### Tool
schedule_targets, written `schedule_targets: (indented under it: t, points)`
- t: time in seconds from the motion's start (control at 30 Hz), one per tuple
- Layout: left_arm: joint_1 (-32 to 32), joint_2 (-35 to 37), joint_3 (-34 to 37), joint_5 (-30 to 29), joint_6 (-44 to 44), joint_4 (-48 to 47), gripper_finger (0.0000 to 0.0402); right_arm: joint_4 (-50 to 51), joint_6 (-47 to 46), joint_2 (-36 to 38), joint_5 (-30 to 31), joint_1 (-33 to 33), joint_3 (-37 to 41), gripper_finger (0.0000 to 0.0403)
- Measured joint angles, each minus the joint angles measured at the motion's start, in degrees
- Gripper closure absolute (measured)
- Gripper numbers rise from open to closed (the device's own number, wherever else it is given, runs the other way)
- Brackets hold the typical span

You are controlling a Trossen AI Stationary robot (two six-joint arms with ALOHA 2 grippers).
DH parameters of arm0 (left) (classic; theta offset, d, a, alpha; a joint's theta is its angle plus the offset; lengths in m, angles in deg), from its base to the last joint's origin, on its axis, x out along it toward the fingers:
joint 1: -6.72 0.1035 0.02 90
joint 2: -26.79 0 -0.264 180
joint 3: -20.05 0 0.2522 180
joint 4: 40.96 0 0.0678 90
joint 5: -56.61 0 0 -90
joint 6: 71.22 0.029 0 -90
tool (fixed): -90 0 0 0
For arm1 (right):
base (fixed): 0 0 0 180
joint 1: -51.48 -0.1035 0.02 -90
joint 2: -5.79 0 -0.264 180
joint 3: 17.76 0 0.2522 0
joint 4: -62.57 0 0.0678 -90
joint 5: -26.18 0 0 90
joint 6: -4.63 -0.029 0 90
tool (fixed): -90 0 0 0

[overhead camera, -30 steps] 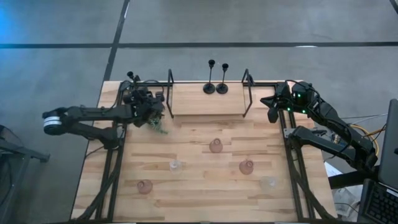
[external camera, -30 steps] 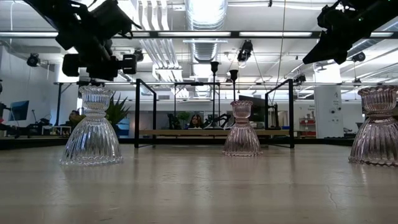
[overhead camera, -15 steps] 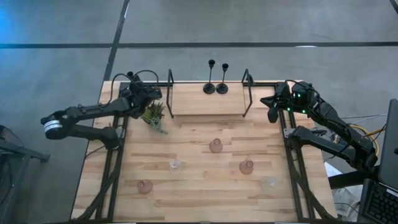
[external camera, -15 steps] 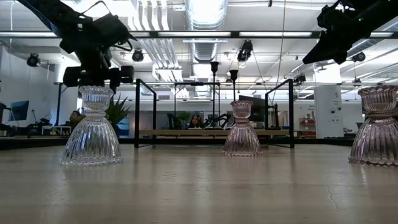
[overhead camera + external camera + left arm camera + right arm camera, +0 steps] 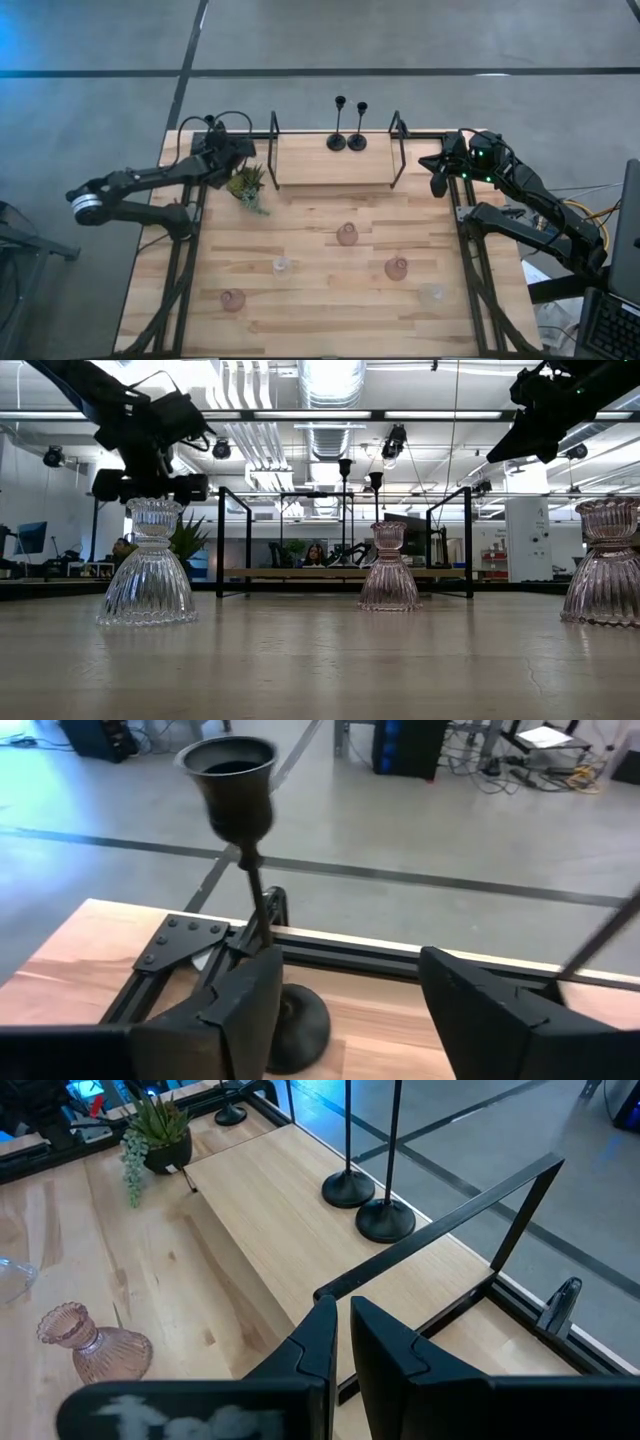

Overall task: Pick & Place candle stick holders
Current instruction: Put the black candle holder on the shelf aligned with the other black candle holder

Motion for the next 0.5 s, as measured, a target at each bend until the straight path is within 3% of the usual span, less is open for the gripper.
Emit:
schedule_targets:
  t: [0.5]
  points:
    - [7.4, -9.4, 0.4, 1.3, 6.3, 9.8, 0.0156, 0.0, 0.0, 0.0, 0.0, 0.0, 0.0, 0.0374]
